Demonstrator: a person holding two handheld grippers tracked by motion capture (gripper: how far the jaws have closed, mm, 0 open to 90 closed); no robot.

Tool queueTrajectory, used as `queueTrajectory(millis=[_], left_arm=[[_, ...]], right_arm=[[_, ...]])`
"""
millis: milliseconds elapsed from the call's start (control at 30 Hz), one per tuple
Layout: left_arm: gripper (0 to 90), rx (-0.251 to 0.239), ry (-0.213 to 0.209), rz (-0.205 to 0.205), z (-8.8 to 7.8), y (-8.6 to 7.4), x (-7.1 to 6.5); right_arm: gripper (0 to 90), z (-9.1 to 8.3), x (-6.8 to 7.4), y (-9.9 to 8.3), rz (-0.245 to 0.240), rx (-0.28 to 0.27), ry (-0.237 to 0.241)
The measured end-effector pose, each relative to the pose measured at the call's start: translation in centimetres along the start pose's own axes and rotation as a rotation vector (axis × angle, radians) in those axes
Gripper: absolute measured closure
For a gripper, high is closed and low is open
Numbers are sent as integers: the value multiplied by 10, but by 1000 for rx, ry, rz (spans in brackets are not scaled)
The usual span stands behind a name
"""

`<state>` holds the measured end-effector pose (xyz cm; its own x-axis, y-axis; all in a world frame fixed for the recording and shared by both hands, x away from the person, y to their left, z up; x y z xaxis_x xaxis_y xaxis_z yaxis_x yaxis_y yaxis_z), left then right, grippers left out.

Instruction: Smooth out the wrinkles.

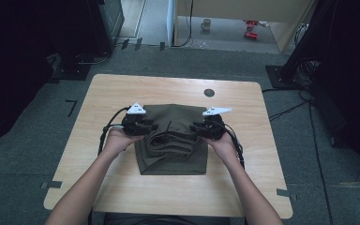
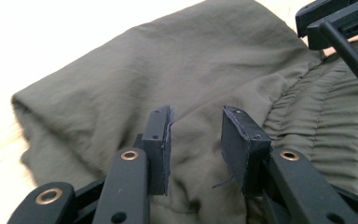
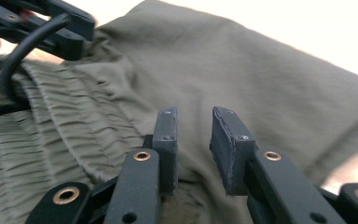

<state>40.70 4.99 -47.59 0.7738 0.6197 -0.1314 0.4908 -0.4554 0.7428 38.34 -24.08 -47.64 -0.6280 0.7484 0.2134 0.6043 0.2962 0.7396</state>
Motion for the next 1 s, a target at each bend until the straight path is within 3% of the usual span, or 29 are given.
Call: queueTrajectory(millis=[133,233,533,667,833,1000], left_arm=[[624,-7,-8,24,-2,-2,-15],[605,-10,-11,59,-6,-8,-29],[536,-24,39,143,-15,-32,-63],[494,-28,81,171,-16,-42,-72],[471,-35,77,136,-13,-53,-73],[482,-49,25,56,-11,-63,-68]], right_arm=[[693,2,17,-5,-8,9,60],[690,0,30,-12,-30,3,77],[631,-6,51,-35,-53,8,70],[506,-7,59,-43,-90,-16,37],[484,-7,64,-57,-171,-13,-13],[484,-4,62,-68,-146,-34,-9]])
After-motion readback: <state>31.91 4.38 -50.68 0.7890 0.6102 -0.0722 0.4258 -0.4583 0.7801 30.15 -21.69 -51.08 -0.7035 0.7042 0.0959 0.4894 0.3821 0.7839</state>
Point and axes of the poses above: each handheld gripper's, and its own axes: z roughly forward along the jaws, y roughly out of its top, x roughly to its left, the point moved 1 cm from there along z, roughly forward along the jaws, and after that the axes turned 2 degrees about x, right-handed, at the moved point
